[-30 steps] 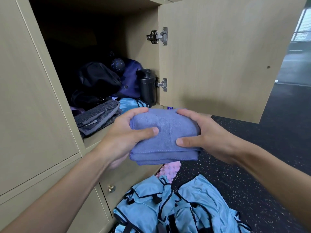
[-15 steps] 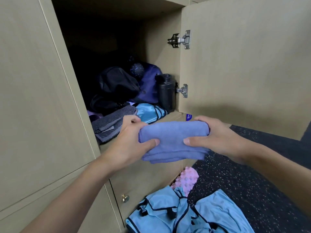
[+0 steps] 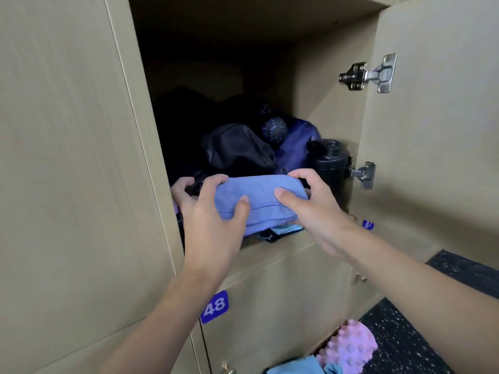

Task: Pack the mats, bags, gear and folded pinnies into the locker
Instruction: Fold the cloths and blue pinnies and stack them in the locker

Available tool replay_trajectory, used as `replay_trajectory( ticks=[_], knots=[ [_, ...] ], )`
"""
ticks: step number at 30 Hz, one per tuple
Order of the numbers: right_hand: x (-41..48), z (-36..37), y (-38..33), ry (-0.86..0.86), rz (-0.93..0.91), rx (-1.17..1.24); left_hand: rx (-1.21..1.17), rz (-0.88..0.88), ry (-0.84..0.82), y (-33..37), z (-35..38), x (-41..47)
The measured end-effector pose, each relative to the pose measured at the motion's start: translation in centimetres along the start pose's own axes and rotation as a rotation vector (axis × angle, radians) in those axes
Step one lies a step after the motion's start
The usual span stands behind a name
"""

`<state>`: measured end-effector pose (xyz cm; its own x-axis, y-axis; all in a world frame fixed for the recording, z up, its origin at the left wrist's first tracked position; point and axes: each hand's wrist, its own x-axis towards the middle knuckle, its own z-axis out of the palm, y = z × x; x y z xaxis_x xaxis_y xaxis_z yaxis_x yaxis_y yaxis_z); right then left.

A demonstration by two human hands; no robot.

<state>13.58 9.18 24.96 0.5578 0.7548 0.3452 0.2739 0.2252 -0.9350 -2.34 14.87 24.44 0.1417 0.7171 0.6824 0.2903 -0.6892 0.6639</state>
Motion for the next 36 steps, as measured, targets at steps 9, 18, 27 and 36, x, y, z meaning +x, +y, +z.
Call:
replay_trajectory(
  ticks=[9, 18, 27, 36],
  knots=[
    [6.2, 5.1, 3.7, -0.133, -0.058, -0.360, 0.516, 0.001, 0.068, -5.3, 3.2, 0.7],
    [5.1, 5.5, 5.2, -0.215, -0.305, -0.283, 0.710, 0.228, 0.127, -6.4, 3.2, 0.2],
    [5.5, 4.9, 7.2, -0.277, -0.394, -0.417, 0.816, 0.121, 0.048, -7.0, 3.7, -0.1],
    [5.9, 6.1, 8.1, -0.305, -0.397, -0.460, 1.050, 0.128, -0.096, -8.1, 3.7, 0.1]
  ],
)
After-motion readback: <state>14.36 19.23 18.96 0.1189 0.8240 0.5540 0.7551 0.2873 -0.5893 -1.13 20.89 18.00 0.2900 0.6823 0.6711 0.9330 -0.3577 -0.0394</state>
